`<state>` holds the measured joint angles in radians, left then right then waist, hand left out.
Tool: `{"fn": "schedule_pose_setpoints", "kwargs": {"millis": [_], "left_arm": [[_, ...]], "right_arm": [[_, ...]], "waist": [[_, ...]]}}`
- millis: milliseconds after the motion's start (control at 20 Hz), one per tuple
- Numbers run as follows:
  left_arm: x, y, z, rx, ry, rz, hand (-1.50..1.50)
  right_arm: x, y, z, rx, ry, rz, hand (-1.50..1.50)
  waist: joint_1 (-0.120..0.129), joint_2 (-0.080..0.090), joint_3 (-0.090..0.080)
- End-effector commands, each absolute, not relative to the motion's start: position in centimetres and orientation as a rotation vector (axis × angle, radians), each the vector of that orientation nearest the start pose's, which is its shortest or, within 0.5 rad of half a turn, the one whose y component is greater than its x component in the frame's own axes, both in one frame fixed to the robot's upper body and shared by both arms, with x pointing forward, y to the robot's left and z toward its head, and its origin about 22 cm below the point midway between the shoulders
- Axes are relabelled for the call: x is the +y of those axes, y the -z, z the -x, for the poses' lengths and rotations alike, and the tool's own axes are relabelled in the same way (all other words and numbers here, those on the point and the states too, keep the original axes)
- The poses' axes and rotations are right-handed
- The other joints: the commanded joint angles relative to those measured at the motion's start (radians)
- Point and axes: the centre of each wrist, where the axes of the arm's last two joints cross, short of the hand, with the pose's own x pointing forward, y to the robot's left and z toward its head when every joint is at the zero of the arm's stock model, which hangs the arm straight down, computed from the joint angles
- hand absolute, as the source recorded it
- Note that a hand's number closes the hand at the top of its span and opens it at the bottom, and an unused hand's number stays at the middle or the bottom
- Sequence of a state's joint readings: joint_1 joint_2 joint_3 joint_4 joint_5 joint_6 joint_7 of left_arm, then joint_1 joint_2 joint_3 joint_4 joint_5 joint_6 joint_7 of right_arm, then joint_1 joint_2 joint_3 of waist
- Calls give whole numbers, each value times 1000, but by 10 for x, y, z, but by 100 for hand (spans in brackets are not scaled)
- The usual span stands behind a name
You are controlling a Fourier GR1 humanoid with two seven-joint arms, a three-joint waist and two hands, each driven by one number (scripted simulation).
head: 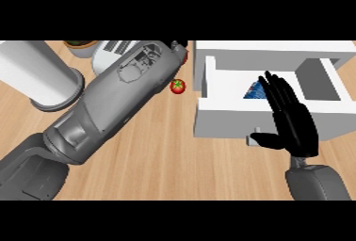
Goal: Pick up the can, place it into the drawer and close the drawer
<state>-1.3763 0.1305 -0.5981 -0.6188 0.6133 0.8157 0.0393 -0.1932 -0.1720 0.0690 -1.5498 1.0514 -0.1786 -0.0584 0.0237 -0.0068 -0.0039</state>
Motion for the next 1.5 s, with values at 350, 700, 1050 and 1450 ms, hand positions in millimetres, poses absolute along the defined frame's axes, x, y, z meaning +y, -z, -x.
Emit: {"fn": "schedule_pose_setpoints", "kwargs": {"millis": [350,700,1050,1450], "left_arm": [[79,-220,-420,-1776,36,-229,-150],[92,-212,-408,-1738,47,-252,-150],[113,-216,-395,-1732,72,-237,-150],[139,-181,-379,-1717,64,-247,-150]], "right_arm": [[-232,-3,-333,-1610,-934,1147,-150],[-234,-3,-362,-1622,-920,1263,-150],[-217,-11,-396,-1652,-872,1312,-150],[-216,-41,-432,-1673,-843,1375,-150]], "waist": [[32,6,5],[40,10,5],[56,14,6],[57,25,6]]}}
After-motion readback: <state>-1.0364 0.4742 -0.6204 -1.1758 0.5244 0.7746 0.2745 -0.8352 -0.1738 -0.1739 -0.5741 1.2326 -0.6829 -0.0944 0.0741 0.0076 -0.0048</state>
